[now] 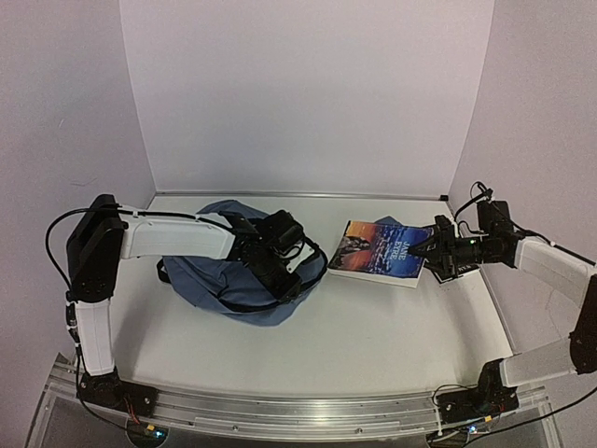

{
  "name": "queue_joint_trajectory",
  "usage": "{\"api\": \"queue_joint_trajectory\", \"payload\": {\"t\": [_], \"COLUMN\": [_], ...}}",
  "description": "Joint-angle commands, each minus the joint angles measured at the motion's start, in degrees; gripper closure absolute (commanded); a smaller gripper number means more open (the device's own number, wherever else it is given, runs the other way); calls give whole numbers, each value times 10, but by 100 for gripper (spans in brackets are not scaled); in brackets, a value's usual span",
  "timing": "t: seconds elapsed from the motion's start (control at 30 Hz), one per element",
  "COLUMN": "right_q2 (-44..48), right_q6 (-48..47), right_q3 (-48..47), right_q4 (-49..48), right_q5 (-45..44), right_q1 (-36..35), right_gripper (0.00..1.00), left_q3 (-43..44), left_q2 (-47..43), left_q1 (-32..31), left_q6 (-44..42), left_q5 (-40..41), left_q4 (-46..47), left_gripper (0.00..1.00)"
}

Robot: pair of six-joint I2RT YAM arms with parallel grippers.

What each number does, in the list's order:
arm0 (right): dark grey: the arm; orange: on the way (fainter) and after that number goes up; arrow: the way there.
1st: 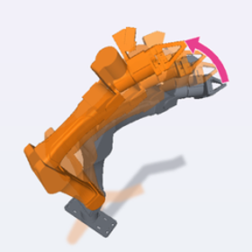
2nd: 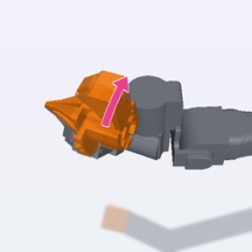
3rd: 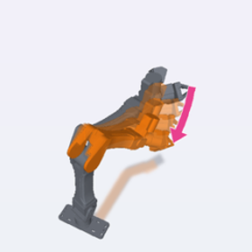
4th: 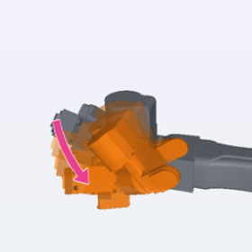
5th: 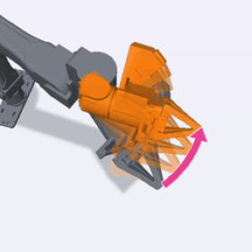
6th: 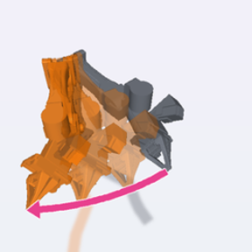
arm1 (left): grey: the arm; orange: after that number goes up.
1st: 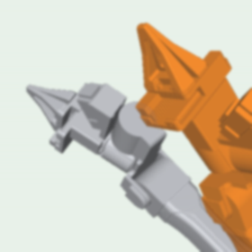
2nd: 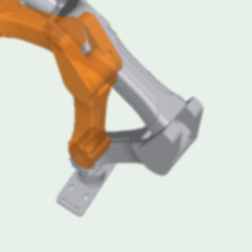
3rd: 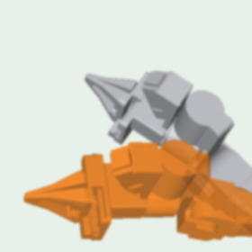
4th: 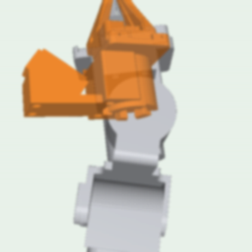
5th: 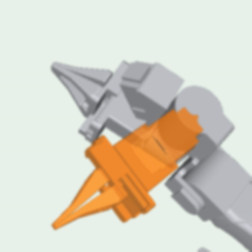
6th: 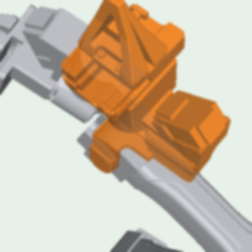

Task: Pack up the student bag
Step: Place the book in the student bag.

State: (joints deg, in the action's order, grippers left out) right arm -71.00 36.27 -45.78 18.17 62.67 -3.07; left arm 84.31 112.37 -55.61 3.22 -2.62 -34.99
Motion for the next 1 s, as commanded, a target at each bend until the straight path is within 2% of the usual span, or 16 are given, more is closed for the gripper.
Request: {"api": "queue_joint_trajectory", "payload": {"t": [0.0,0.3,0.63,0.77,0.87,0.97], "right_q2": [30,30,26,24,20,13], "right_q6": [-10,-12,-15,-12,-8,7], "right_q3": [-14,-12,-15,-10,-7,-5], "right_q4": [-57,-54,-51,-49,-51,-58], "right_q5": [72,75,77,84,87,93], "right_q1": [1,1,0,1,0,-3], "right_gripper": [100,100,100,100,100,100], "left_q3": [17,14,-20,-21,-13,-12], "left_q2": [-45,-70,-105,-94,-85,-98], "left_q1": [2,9,59,66,67,67], "left_q6": [10,20,47,54,57,78], "left_q5": [21,38,-29,-26,-27,10], "left_q4": [-11,-29,-4,0,1,20], "left_gripper": [75,79,74,84,98,100]}}
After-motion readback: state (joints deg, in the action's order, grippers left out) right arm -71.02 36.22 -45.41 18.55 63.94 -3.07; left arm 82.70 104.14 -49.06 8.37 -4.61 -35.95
